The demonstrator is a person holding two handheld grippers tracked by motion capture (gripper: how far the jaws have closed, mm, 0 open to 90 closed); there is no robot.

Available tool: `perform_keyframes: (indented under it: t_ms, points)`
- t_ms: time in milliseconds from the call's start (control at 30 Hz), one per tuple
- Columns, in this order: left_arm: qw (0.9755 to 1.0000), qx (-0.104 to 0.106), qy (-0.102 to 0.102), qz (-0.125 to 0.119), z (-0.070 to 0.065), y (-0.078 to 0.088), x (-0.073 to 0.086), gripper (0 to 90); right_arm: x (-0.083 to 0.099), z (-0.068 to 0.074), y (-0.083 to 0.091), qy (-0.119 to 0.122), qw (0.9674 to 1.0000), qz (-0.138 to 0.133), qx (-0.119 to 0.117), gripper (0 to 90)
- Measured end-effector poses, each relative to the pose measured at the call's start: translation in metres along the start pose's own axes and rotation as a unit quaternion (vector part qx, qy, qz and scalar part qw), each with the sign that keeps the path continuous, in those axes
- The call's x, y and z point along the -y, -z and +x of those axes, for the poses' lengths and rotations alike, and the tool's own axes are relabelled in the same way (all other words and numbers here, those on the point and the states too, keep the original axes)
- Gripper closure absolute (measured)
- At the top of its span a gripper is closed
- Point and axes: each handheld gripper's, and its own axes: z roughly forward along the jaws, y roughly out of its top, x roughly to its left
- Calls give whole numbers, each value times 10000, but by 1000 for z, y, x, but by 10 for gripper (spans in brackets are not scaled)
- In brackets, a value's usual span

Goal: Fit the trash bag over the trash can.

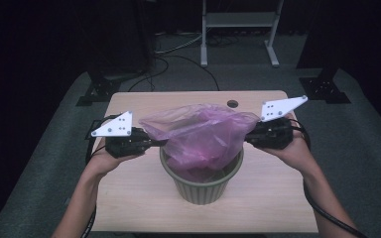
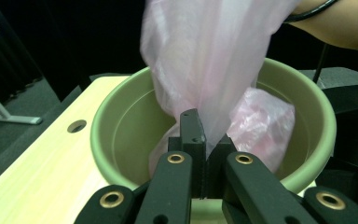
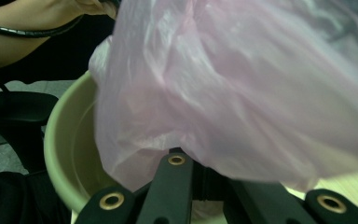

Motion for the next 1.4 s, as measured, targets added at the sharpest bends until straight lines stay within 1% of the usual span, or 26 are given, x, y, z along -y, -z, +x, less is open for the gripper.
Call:
perform_keyframes:
  t_ms: [33,67,100,133,200,267,333,433,533,667,733,767,800,867,900,1000,1133,1267,1333,1367,1400]
  points:
    - [10000,-24,19,-15,0,1,1,899,1,0,2,1,10000,6,32,900]
    - [10000,-36,30,-12,1,3,2,899,5,0,9,-22,9999,35,106,900]
    - [10000,-53,39,-14,1,4,3,899,5,0,9,-22,9999,35,106,900]
    - [9999,-73,72,-39,2,5,4,899,8,1,15,-44,9998,85,183,900]
    - [9999,-97,102,-26,2,7,7,899,10,1,17,-59,9997,102,208,900]
    - [9998,-133,143,-40,3,10,11,899,15,1,23,-62,9995,156,267,900]
    - [9996,-154,226,-68,3,13,14,899,20,2,29,-102,9992,184,332,900]
    - [9995,-167,274,-78,4,15,18,899,26,1,35,-164,9989,201,380,900]
    - [9995,-163,281,-41,4,14,20,899,31,2,35,-158,9987,293,396,900]
    - [9990,-151,413,-7,8,11,26,899,36,2,31,-203,9984,362,381,900]
    - [9989,-128,454,8,9,11,28,899,37,2,28,-216,9986,314,366,900]
    - [9987,-110,498,4,10,11,29,899,37,2,28,-229,9987,290,352,886]
    - [9986,-109,525,11,10,11,30,899,37,1,28,-244,9991,211,274,844]
    - [9985,-111,538,4,11,12,30,899,35,2,28,-247,9991,165,297,803]
    - [9984,-103,549,6,11,13,31,899,33,2,29,-241,9993,130,270,766]
    - [9983,-117,565,-20,11,15,31,898,33,2,29,-259,9992,136,260,745]
    - [9982,-143,580,9,11,18,32,898,35,2,32,-307,9990,66,329,715]
    - [9978,-157,638,-33,12,22,34,898,36,2,37,-350,9987,-20,381,720]
    - [9978,-150,643,-45,12,22,34,898,35,2,39,-356,9988,-51,332,766]
    - [9978,-132,643,-40,12,21,34,898,34,3,38,-303,9992,-51,257,795]
    - [9979,-127,630,-35,12,21,34,898,34,3,38,-303,9992,-51,257,795]
